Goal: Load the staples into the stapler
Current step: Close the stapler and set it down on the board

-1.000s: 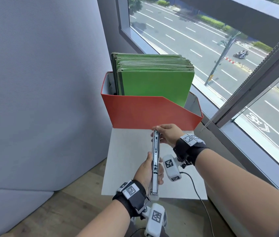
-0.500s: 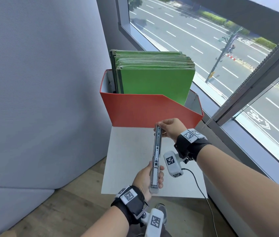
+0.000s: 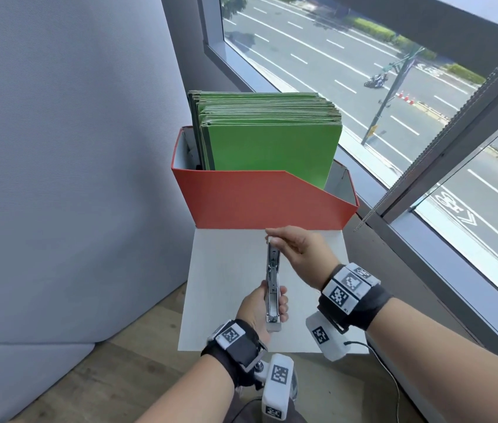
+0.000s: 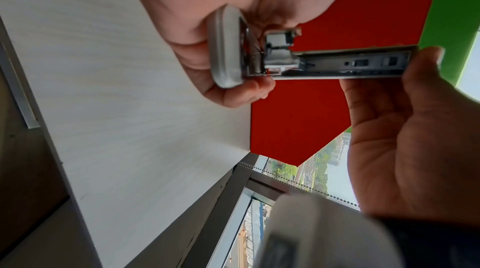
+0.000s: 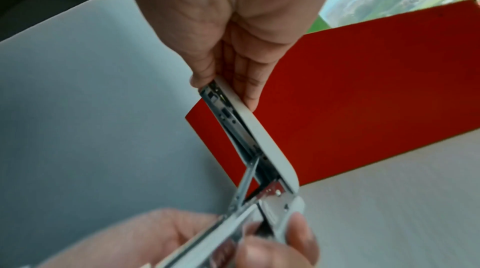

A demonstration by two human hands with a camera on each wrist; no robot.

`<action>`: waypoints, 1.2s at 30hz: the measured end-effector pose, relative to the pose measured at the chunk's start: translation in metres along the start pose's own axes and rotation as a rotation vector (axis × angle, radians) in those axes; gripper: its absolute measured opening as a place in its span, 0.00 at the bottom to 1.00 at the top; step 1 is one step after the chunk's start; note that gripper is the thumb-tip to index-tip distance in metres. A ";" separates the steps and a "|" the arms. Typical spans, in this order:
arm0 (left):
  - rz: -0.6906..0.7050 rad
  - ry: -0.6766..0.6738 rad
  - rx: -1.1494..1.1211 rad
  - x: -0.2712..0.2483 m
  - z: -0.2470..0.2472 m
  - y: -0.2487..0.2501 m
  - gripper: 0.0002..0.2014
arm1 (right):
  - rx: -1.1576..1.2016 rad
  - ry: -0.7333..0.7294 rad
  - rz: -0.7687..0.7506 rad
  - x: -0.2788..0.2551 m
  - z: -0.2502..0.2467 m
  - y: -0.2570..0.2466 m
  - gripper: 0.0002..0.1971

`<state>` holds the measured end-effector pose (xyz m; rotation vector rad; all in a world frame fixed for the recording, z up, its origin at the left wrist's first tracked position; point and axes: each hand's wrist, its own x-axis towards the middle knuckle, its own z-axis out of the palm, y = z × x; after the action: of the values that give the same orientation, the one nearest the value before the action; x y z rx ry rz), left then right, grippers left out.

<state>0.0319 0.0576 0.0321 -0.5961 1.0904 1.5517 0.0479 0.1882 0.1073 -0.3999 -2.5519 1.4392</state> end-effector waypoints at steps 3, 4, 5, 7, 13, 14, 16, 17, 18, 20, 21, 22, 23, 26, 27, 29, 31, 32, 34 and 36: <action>0.007 0.022 -0.022 0.000 0.001 0.004 0.19 | -0.081 -0.034 -0.111 -0.013 0.002 0.002 0.12; 0.011 0.027 -0.023 0.000 0.001 0.005 0.19 | -0.087 -0.043 -0.133 -0.017 0.002 0.003 0.12; 0.019 0.030 -0.023 -0.002 0.002 0.006 0.20 | -0.088 -0.049 -0.157 -0.021 0.003 0.003 0.12; 0.048 0.034 -0.023 -0.006 0.004 0.009 0.19 | -0.097 -0.068 -0.210 -0.030 0.006 0.004 0.11; 0.083 0.023 -0.160 -0.007 0.004 0.022 0.16 | -0.131 -0.164 -0.294 -0.058 0.026 0.020 0.11; 0.052 0.025 -0.195 -0.003 0.003 0.023 0.16 | -0.127 -0.153 -0.293 -0.062 0.030 0.022 0.11; 0.022 0.028 -0.236 0.001 -0.001 0.022 0.16 | -0.115 -0.128 -0.263 -0.068 0.035 0.025 0.11; 0.028 0.033 -0.246 0.001 -0.001 0.021 0.17 | -0.112 -0.117 -0.243 -0.071 0.037 0.026 0.11; 0.032 0.034 -0.248 0.002 0.000 0.020 0.18 | -0.106 -0.108 -0.226 -0.073 0.040 0.027 0.12; 0.031 0.034 -0.225 0.001 0.001 0.018 0.21 | -0.092 -0.095 -0.212 -0.077 0.043 0.028 0.12; 0.037 0.029 -0.197 -0.001 0.001 0.017 0.22 | -0.082 -0.092 -0.207 -0.080 0.045 0.027 0.11; 0.047 0.028 -0.153 -0.001 0.000 0.016 0.22 | -0.063 -0.087 -0.197 -0.082 0.045 0.026 0.11; 0.062 0.023 -0.096 -0.002 -0.002 0.015 0.21 | -0.034 -0.078 -0.171 -0.083 0.045 0.025 0.11; 0.132 -0.009 0.071 0.002 -0.007 0.012 0.19 | 0.055 0.010 0.005 -0.082 0.042 0.022 0.10; 0.160 -0.015 0.104 0.002 -0.007 0.012 0.19 | 0.099 0.046 0.094 -0.081 0.042 0.021 0.10; 0.200 -0.021 0.162 0.001 -0.005 0.012 0.20 | 0.202 0.050 0.300 -0.078 0.044 0.020 0.13; 0.237 -0.014 0.193 -0.004 0.000 0.010 0.20 | 0.280 -0.001 0.449 -0.077 0.047 0.020 0.18; 0.245 -0.019 0.206 -0.004 0.001 0.009 0.19 | 0.318 -0.019 0.486 -0.077 0.048 0.020 0.19; 0.234 -0.031 0.242 -0.006 -0.001 0.006 0.20 | 0.403 -0.043 0.540 -0.076 0.050 0.024 0.20; 0.219 -0.039 0.316 -0.006 -0.005 0.005 0.22 | 0.490 -0.064 0.590 -0.076 0.052 0.031 0.22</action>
<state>0.0280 0.0500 0.0365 -0.2369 1.3726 1.5254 0.1089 0.1370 0.0514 -1.0859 -2.0918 2.2221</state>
